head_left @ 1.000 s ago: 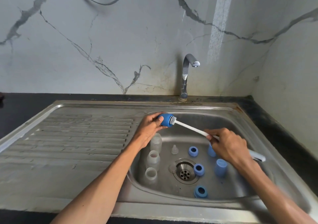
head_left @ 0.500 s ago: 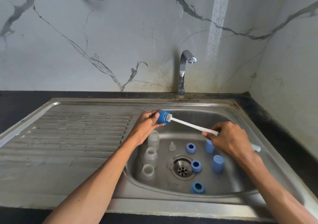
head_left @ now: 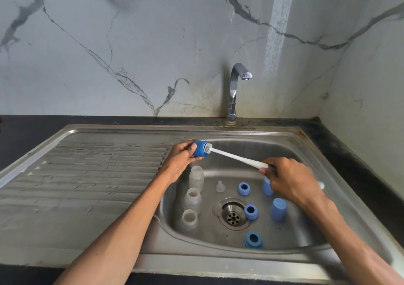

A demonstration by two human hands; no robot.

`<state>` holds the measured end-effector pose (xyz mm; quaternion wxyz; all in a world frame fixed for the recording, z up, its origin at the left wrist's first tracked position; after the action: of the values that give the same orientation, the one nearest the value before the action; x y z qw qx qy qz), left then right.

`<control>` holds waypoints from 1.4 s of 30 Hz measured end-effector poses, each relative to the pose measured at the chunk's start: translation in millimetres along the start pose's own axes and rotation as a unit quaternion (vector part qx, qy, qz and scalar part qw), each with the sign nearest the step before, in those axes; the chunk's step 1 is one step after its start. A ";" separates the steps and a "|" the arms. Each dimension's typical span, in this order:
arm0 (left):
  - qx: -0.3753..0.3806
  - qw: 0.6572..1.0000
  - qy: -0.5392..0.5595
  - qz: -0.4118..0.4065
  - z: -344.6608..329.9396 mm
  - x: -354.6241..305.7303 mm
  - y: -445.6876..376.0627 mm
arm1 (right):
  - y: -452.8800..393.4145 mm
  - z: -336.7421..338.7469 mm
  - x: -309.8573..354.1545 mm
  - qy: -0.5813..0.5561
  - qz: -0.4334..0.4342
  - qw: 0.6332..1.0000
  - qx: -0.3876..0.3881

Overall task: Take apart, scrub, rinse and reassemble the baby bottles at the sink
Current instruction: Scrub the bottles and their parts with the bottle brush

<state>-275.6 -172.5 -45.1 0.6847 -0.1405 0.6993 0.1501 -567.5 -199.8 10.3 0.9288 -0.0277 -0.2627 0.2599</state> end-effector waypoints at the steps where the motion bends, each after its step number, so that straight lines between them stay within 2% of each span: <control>1: 0.015 1.000 0.013 0.008 -2.1 0.1 0.3 | 0.0 2.8 -2.8 0.013 -0.008 1.000 -0.018; 4: 0.023 0.998 0.050 0.012 -3.5 -3.2 0.1 | 1.2 1.9 -4.6 0.002 -0.022 1.000 -0.016; 9: -0.045 0.994 0.104 0.002 2.5 -6.9 -2.9 | 2.9 -11.2 6.8 -0.058 0.004 0.998 0.019; 12: -0.060 0.996 0.058 0.011 5.5 -2.7 -2.6 | 4.3 -11.3 8.6 -0.061 0.027 0.998 0.022; 17: -0.021 0.999 -0.013 0.032 3.4 4.1 1.1 | 0.7 -4.9 0.3 -0.105 0.000 0.994 0.024; 23: 0.032 0.991 0.105 0.078 -1.5 -5.9 8.2 | -2.5 -2.0 -13.7 -0.007 -0.066 0.998 0.010; 28: -0.022 0.979 0.190 0.067 8.9 -7.7 2.7 | 2.4 -5.3 1.8 -0.042 -0.016 0.999 0.017; 31: -0.038 0.987 0.143 0.059 11.7 -5.5 0.0 | 5.4 -1.5 9.5 -0.050 0.009 0.999 0.016; 36: -0.017 0.997 0.071 0.024 6.5 -3.0 -1.3 | 11.1 9.1 9.3 0.004 -0.003 0.999 -0.048; 40: -0.048 0.994 0.101 0.009 7.4 -5.3 -4.2 | 7.7 -7.4 6.0 -0.062 -0.031 0.998 0.010; 42: -0.084 0.991 0.107 -0.008 11.3 -6.9 -5.4 | 5.4 -9.2 6.3 -0.082 -0.014 0.996 0.032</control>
<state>-262.9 -172.9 -38.5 0.5926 -0.2182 0.7525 0.1868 -560.9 -191.2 4.3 0.9082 0.0274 -0.3298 0.2563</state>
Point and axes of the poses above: each hand's wrist, its own y-axis away from the middle knuckle, its own z-axis out of the back of the hand, x = y × z, the point moved 4 cm from there along -y, towards the middle knuckle, and after that the axes turned 13 degrees about -y, right-handed, at the moved point
